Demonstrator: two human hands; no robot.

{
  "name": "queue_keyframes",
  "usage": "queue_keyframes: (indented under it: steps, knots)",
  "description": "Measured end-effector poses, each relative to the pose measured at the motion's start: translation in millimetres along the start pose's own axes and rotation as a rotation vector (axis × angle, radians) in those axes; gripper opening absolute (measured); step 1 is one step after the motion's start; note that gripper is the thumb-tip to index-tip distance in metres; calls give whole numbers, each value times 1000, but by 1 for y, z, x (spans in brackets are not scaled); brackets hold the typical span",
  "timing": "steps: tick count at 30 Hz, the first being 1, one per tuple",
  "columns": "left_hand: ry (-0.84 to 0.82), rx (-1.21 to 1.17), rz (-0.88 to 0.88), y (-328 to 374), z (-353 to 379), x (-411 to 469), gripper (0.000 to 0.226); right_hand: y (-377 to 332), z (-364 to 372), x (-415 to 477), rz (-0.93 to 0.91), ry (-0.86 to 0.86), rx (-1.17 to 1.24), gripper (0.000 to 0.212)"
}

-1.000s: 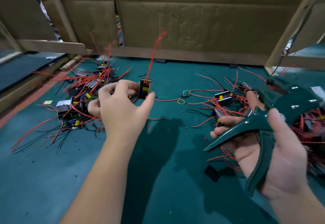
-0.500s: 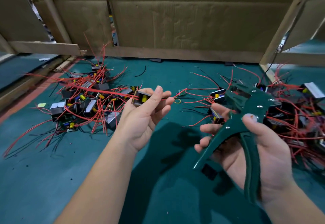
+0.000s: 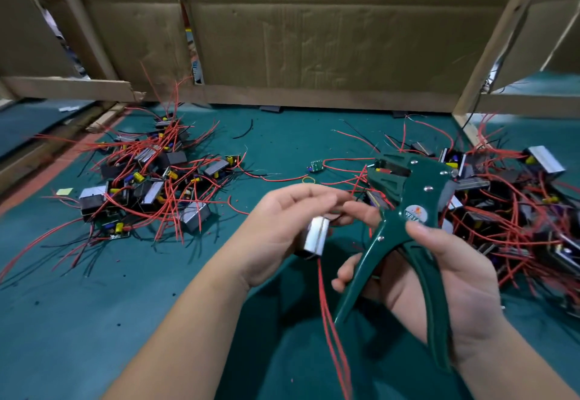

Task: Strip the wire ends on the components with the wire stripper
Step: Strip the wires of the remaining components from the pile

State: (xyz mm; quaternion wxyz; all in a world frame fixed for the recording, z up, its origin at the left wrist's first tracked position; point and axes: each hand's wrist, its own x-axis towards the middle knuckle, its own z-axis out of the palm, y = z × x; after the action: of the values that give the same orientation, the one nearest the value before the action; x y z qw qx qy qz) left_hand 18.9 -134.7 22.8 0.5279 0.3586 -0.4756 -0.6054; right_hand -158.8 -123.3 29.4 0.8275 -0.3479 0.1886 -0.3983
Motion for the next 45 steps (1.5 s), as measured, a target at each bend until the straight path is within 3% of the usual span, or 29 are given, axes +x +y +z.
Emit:
queue_keyframes:
  steps: [2,4,6,11,15,19,22,26,29,31,33,38,45]
  knots:
    - [133,160,36,-6,-2,3,19,4,2,0,19,3,-32,80]
    - [171,212,36,-8,-8,3,28,7,3,0,23,11,-53,83]
    - [159,262,23,-6,-14,2,33,7,4,1,7,36,-55,87]
    - [103,399,-11,-1,-17,-1,8,3,2,1,-32,68,-81,90]
    - [123,456,-18,3,-12,-2,7,4,2,0,-20,53,-87,87]
    - [219,454,67,3,-10,-1,37,7,0,0,-2,35,-108,84]
    - [171,355,96,9,-11,0,50,5,-2,0,-21,45,-44,80]
    - [116,316,122,11,-12,-4,33,1,-6,3,-26,165,16,86]
    - [67,351,62,8,-11,-6,21,3,-6,5,18,197,12,75]
    - [5,354,29,8,-9,-5,22,5,-5,5,53,183,0,70]
    - [-3,356,53,8,-9,-4,22,6,-4,5,93,139,-7,79]
    - [71,371,201,8,-14,-4,15,5,-4,5,160,89,-9,84]
    - [237,511,303,9,-12,-3,14,6,-3,2,217,-77,-39,72]
